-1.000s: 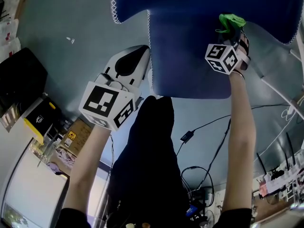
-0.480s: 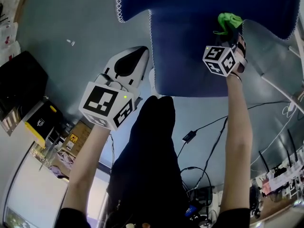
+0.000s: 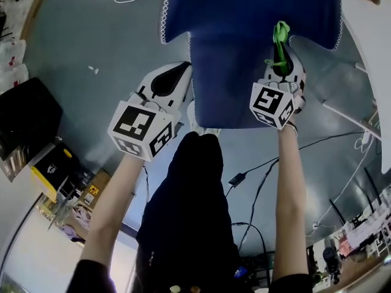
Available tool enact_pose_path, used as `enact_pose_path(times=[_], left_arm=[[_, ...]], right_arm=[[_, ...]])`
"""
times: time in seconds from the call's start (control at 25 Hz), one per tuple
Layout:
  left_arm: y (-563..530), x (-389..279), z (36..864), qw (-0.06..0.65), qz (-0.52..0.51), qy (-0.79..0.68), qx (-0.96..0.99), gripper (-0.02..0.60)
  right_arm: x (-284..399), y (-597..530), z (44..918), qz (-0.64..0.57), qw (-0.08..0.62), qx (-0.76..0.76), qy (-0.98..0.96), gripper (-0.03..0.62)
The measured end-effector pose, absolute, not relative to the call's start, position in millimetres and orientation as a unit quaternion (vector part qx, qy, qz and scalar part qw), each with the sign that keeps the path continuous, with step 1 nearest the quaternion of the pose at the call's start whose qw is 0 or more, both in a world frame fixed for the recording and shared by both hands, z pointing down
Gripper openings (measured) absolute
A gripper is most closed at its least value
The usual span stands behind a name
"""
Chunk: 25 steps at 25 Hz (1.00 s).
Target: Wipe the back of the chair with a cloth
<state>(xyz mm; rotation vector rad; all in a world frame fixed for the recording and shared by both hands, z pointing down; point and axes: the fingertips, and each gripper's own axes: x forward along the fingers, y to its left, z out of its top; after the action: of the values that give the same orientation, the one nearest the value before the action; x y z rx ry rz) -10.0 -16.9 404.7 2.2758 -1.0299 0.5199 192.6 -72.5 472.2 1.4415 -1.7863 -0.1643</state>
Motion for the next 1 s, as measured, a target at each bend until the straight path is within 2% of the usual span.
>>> enact_pose_path(times=[0.2, 0.32, 0.48, 0.64, 1.0], left_arm=[[-28, -3, 358, 0.249, 0.193, -0.386, 0.867, 0.003], [-35, 4, 315, 0.195, 0.187, -0.389, 0.881, 0.003], [-42, 17, 236, 0.109, 0.141, -0.401, 0.899, 0.003], [-31, 27, 161, 0.064, 0.092, -0.403, 0.908, 0.003], [23, 25, 40, 0.036, 0.022, -0.406, 0.913, 0.003]], right_arm=[[168, -59, 377, -0.053, 0.301, 0.583, -0.753, 0.051], [154, -48, 318, -0.052, 0.24, 0.587, -0.771, 0.051], [145, -27, 249, 0.011, 0.148, 0.606, -0.782, 0.051], [140, -2, 183, 0.027, 0.109, 0.603, -0.789, 0.051], [135, 63, 66, 0.028, 0.036, 0.625, -0.779, 0.052]])
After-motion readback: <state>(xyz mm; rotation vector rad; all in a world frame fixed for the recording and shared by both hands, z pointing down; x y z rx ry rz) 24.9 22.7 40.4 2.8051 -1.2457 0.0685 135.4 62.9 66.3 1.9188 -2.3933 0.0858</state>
